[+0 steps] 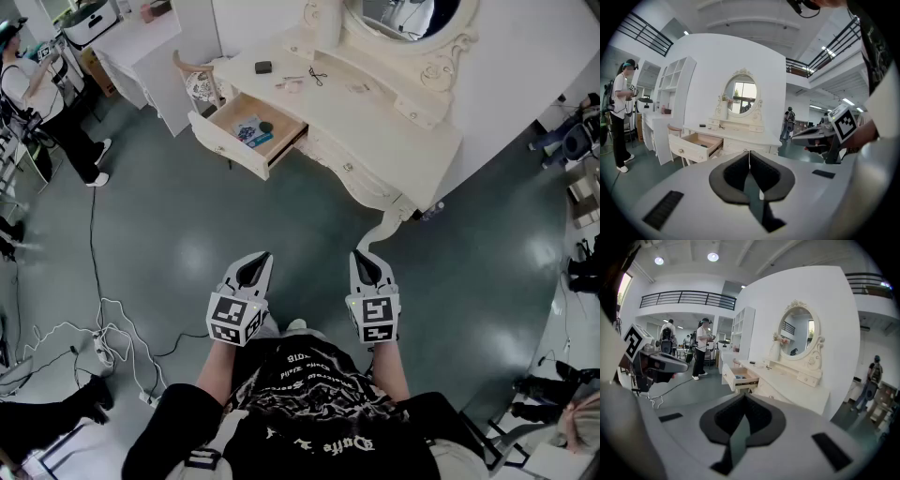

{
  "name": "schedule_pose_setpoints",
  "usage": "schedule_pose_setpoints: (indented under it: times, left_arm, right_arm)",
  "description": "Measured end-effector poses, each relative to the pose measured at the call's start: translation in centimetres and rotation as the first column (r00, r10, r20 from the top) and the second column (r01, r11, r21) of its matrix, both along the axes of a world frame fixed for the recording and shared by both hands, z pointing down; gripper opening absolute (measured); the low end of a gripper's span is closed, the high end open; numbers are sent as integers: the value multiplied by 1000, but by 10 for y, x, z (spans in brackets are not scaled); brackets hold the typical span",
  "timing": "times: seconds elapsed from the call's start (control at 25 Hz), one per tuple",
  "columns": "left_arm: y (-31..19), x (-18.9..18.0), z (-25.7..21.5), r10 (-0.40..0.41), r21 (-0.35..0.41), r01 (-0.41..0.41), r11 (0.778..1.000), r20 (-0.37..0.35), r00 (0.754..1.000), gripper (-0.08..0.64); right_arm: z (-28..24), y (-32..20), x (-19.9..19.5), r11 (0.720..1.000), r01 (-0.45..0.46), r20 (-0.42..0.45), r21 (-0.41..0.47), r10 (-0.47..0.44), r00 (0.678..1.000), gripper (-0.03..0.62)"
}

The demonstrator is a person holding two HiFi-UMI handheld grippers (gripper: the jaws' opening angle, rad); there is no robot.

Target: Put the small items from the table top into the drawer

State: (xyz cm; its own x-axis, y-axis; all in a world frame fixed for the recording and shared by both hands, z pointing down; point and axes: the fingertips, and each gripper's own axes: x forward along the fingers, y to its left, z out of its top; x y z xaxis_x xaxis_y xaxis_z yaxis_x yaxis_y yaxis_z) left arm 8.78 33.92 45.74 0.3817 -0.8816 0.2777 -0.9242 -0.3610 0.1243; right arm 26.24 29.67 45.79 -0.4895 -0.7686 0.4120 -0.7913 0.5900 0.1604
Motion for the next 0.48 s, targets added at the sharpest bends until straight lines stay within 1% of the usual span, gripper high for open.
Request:
schedule_pose_setpoints:
  times: [0.08,0.2,0.48]
  left_arm:
    - [3,2,4,2,-12,-1,1000,9,1000,17]
    - [6,8,5,9,-13,-9,1000,18,1000,17]
    - [10,12,1,15,1,-15,1000,26,1000,17]
  right_arm:
    - [2,3,2,1000,6,-17,-1,-6,1000,9]
    - [4,6,6,1000,8,-21,-3,-8,1000,9]
    - [6,9,10,1000,3,2,-7,-3,1000,9]
